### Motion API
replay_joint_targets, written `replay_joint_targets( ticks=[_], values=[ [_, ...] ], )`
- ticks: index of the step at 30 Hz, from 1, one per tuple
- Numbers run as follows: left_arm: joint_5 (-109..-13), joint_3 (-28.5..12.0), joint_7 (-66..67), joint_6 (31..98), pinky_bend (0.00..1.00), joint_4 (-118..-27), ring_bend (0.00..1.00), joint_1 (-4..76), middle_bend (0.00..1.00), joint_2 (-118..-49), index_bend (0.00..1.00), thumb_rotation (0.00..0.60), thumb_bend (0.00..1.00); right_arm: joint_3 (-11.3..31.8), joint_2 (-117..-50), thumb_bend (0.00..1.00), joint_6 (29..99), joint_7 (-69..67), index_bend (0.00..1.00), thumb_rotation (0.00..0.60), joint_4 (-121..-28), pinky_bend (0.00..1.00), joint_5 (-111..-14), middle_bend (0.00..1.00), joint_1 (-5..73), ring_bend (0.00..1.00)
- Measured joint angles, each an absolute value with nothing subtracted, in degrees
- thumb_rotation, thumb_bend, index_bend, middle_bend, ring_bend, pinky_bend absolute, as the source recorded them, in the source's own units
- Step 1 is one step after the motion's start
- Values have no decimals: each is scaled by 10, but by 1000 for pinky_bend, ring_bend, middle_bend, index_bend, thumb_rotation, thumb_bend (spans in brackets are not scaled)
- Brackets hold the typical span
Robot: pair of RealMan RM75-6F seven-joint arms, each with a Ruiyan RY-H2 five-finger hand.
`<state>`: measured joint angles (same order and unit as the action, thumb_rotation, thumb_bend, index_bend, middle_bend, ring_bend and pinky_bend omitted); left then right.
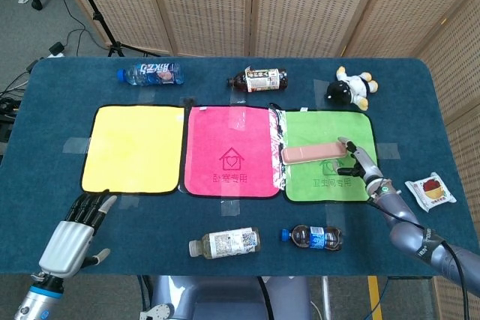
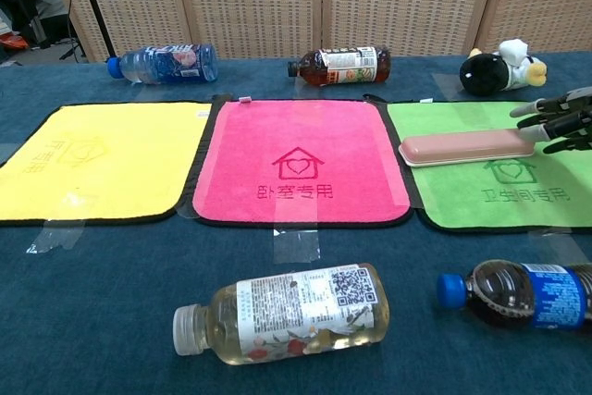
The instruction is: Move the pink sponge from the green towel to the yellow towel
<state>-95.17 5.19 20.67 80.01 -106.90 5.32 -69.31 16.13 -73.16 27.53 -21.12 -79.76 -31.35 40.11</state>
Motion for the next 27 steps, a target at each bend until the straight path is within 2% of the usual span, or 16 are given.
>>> replay_joint_targets(
  ticks=[27],
  values=[
    [-949,54,193,792,21,-1067,0,57,0,-693,0,600,135,151,-741,569,324,-174,0,600,-885,0,-292,0,430,0]
  ],
)
